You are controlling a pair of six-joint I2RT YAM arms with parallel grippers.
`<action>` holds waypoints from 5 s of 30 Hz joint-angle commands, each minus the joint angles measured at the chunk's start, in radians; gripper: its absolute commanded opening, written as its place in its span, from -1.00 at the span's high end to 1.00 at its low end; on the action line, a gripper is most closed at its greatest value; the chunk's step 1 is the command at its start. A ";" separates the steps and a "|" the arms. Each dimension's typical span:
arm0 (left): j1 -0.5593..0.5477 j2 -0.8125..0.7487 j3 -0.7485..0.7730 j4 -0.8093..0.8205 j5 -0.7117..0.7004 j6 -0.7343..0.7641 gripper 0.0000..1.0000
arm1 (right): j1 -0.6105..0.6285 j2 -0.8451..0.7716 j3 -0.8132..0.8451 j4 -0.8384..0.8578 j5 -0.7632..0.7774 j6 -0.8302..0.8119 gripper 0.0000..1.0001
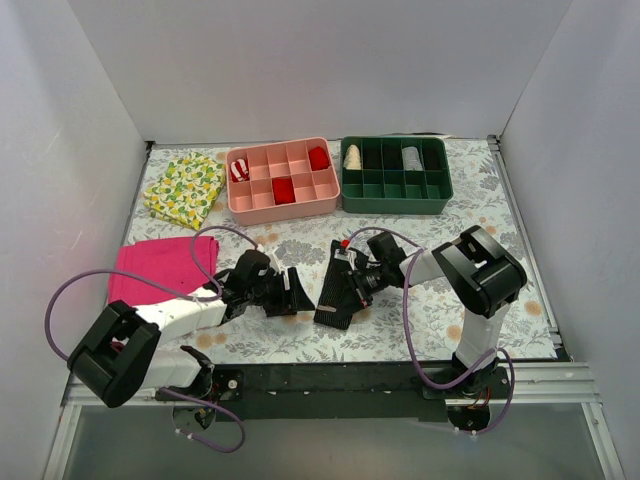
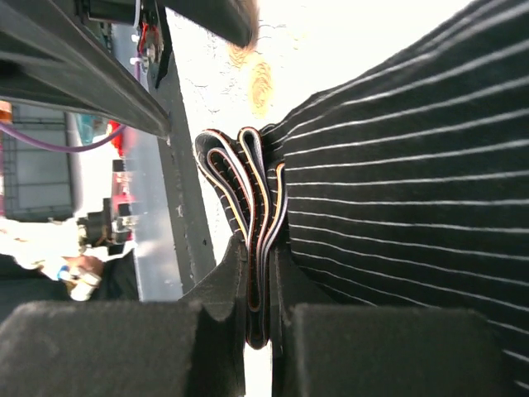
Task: Roll the underwear
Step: Roll the underwear to the center of the board.
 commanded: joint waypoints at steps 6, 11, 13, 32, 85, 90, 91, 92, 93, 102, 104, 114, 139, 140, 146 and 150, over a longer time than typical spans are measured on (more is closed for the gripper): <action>-0.011 0.071 -0.040 0.169 0.094 0.051 -0.25 | -0.029 0.045 0.068 -0.163 0.041 -0.099 0.97; -0.016 0.132 -0.014 0.200 0.098 0.064 -0.21 | -0.029 0.051 0.081 -0.177 0.044 -0.110 0.97; -0.017 0.180 -0.002 0.209 0.103 0.070 -0.16 | -0.029 0.052 0.082 -0.180 0.043 -0.114 0.97; -0.048 0.315 0.023 0.271 0.097 0.051 0.79 | -0.022 0.005 0.071 -0.178 0.067 -0.104 0.80; -0.056 0.504 0.414 -0.234 0.123 0.176 0.99 | 0.567 -0.402 0.070 -0.509 1.289 -0.378 -0.28; -0.054 0.512 0.426 -0.234 0.140 0.184 0.99 | 0.574 -0.368 0.070 -0.526 1.307 -0.369 -0.25; -0.054 0.513 0.428 -0.234 0.144 0.185 0.99 | 0.574 -0.361 0.070 -0.528 1.307 -0.369 -0.25; -0.054 0.516 0.429 -0.234 0.146 0.187 0.99 | 0.575 -0.354 0.071 -0.528 1.310 -0.369 -0.25; -0.053 0.515 0.431 -0.234 0.149 0.187 0.99 | 0.574 -0.348 0.074 -0.531 1.312 -0.366 -0.23; -0.039 0.512 0.434 -0.234 0.173 0.196 0.98 | 0.575 -0.281 0.090 -0.531 1.281 -0.354 0.45; -0.031 0.515 0.435 -0.234 0.179 0.196 0.98 | 0.574 -0.278 0.088 -0.526 1.264 -0.346 0.55; 0.038 0.446 0.412 -0.260 0.138 0.163 0.77 | 0.568 -0.307 0.032 -0.454 1.019 -0.275 0.97; 0.112 0.082 0.256 -0.251 0.077 0.084 -0.11 | 0.308 -0.262 -0.053 -0.154 0.396 0.028 0.97; 0.112 0.070 0.247 -0.248 0.075 0.083 -0.11 | 0.299 -0.256 -0.053 -0.148 0.384 0.039 0.97; 0.112 -0.025 0.167 -0.179 0.124 0.058 -0.18 | 0.229 -0.184 -0.042 -0.120 0.267 0.116 0.97; 0.110 -0.067 0.113 -0.138 0.172 0.057 -0.21 | 0.196 -0.123 -0.028 -0.132 0.253 0.139 0.97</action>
